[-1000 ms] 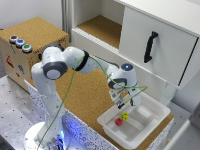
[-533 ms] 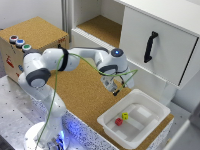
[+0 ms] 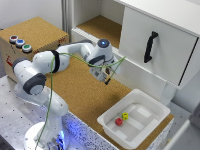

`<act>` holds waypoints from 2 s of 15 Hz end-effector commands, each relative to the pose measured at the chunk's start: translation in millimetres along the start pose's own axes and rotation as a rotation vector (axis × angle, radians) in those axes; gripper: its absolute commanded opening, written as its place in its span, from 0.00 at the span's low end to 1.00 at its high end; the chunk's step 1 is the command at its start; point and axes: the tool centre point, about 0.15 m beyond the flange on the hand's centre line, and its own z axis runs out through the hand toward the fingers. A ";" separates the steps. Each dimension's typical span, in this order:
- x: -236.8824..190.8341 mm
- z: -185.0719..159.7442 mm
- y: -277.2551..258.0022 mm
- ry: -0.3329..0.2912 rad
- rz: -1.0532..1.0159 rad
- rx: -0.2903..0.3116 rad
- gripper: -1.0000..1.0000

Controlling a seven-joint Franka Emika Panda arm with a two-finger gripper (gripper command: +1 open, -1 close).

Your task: Place the purple object inside the left cabinet

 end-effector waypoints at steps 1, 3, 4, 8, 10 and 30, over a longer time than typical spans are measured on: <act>-4.9 17.7 -88.7 0.041 -0.088 0.051 0.00; 4.3 13.5 -121.1 0.060 -0.086 0.057 0.00; 9.8 12.6 -140.1 0.068 -0.081 0.068 0.00; 29.5 23.1 -213.0 0.078 0.018 0.044 0.00; 41.0 27.6 -238.5 0.092 0.052 -0.034 0.00; 225.9 58.7 -216.8 0.141 0.091 -0.340 0.00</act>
